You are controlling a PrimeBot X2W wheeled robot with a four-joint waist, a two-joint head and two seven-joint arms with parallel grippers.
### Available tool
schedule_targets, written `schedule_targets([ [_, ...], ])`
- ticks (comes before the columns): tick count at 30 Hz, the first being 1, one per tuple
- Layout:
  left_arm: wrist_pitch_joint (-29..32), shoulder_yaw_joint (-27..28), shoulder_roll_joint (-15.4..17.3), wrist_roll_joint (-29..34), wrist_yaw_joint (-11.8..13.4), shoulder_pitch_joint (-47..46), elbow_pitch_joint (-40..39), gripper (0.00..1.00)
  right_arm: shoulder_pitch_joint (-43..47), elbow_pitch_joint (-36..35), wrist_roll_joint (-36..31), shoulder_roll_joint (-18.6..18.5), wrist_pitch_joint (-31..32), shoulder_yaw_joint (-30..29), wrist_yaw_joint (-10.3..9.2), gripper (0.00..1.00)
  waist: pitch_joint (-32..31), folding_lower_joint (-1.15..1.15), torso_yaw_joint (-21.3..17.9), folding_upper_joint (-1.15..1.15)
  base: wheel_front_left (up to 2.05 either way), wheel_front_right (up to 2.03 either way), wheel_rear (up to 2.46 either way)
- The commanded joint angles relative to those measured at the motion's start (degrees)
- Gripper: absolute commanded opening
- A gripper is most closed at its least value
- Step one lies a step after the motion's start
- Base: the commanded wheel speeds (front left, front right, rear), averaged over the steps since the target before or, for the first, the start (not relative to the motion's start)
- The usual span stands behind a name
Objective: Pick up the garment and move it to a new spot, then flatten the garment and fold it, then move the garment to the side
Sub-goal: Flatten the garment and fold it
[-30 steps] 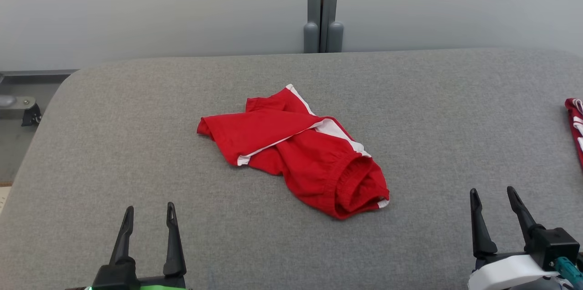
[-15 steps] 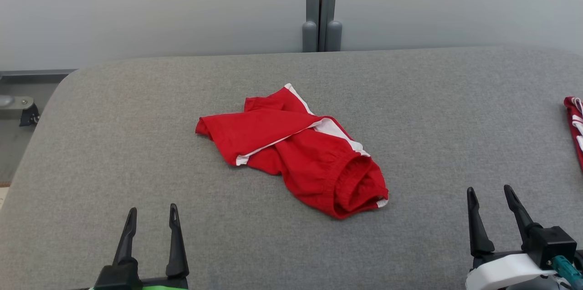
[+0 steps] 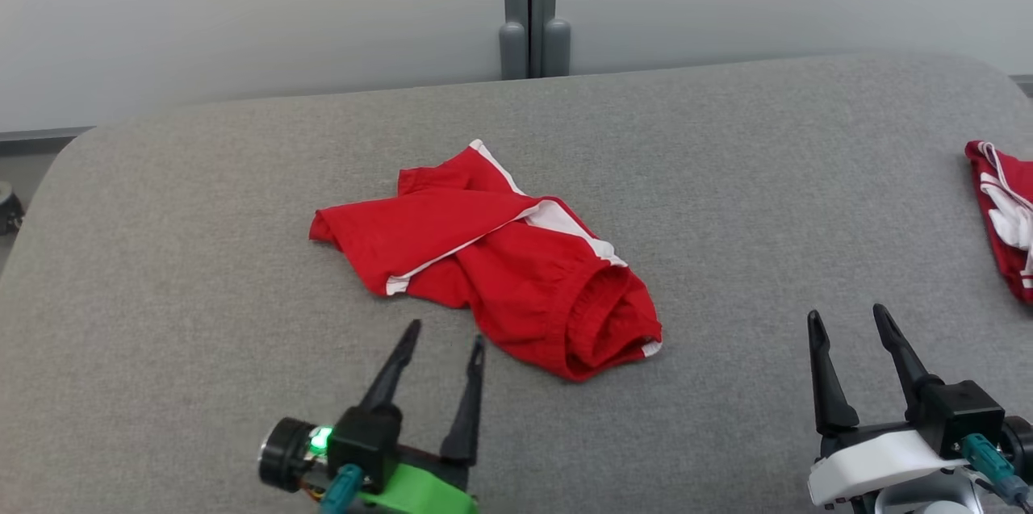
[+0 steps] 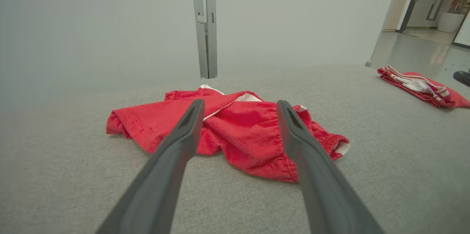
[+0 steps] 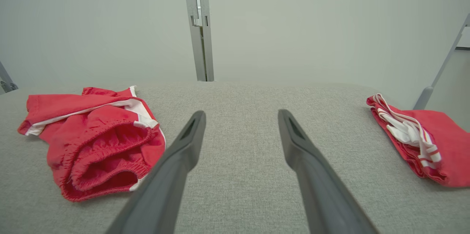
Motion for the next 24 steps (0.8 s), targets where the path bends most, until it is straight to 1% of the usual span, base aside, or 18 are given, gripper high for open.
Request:
schedule_targets([
  [1, 0.1, -2.6, 0.1, -1.1, -0.7, -2.2, 1.7, 1.00, -0.8, -0.1, -0.3, -0.1, -0.2, 0.2, -0.11, 1.00, 1.3, 0.00, -2.0, 0.00, 0.00, 0.00, 0.00],
  [5, 2.6, -12.2, 0.2, -4.3, -2.0, -8.0, 6.7, 1.00, -1.8, 0.2, 0.0, -0.1, -0.2, 0.8, -0.11, 1.00, 3.1, 0.00, -4.7, 0.00, 0.00, 0.00, 0.00],
  [7, 4.1, -16.7, 0.2, -5.3, -2.3, -10.9, 9.0, 1.00, -2.3, 0.2, 0.3, -0.1, -0.2, 1.3, -0.11, 1.00, 4.2, 0.00, -6.2, 0.00, 0.00, 0.00, 0.00],
  [11, 6.4, -23.5, 0.2, -8.4, -1.5, -16.3, 13.7, 1.00, -3.6, 0.3, 1.1, -0.1, -0.2, 1.7, -0.11, 1.00, 6.6, 0.00, -9.1, 0.00, 0.00, 0.00, 0.00],
  [13, 7.0, -25.6, 0.2, -10.3, -0.9, -18.1, 15.7, 1.00, -4.0, 0.4, 1.3, -0.1, -0.2, 1.7, -0.11, 1.00, 7.7, 0.00, -10.2, 0.00, 0.00, 0.00, 0.00],
  [18, 6.8, -29.2, 0.2, -13.6, 1.5, -22.3, 19.6, 1.00, -5.0, 0.5, 2.0, -0.1, -0.2, 1.8, -0.11, 1.00, 10.2, 0.00, -12.4, 0.00, 0.00, 0.00, 0.00],
  [24, 6.4, -31.8, 0.2, -17.6, 4.4, -25.9, 24.1, 1.00, -6.1, 0.8, 2.9, -0.1, -0.2, 1.8, -0.11, 1.00, 11.6, 0.00, -13.6, 0.00, 0.00, 0.00, 0.00],
])
